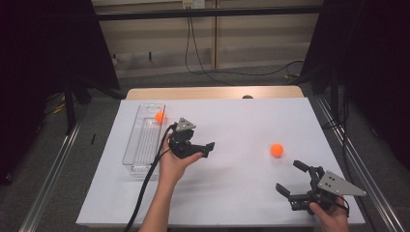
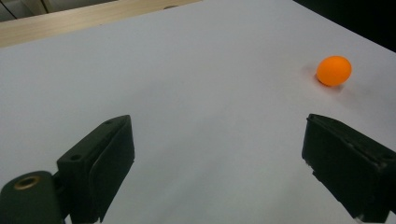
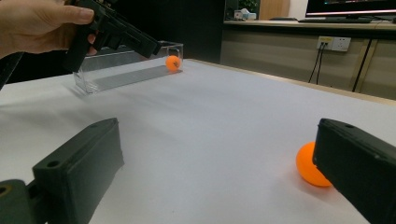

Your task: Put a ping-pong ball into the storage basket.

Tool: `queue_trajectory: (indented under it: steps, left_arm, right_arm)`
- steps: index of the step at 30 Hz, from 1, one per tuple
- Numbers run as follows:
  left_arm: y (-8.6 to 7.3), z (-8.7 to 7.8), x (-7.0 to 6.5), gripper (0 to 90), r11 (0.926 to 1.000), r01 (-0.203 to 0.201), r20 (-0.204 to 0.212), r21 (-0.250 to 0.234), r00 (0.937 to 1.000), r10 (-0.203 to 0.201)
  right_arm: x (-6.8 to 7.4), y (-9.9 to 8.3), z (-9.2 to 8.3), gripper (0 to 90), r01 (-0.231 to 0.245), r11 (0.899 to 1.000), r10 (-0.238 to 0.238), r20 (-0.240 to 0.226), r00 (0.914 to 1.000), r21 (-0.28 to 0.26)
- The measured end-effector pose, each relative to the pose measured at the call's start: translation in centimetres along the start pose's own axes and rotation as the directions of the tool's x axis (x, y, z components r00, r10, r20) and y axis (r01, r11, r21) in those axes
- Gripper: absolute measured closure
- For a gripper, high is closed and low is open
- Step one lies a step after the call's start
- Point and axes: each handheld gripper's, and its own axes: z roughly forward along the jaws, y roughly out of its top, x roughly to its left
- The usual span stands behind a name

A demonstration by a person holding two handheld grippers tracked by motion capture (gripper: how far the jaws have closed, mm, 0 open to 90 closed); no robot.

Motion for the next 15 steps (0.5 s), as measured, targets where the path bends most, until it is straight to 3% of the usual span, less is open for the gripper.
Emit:
queue_trajectory:
  steps: [15]
  left_arm:
    - [-0.02,0.82,-0.73,9.4,0.9998,-0.018,0.015,0.003,0.9997,0.018]
  right_arm:
    - [-0.05,-0.04,0.03,1.4,-0.005,1.0,0.005,0.003,1.0,0.005]
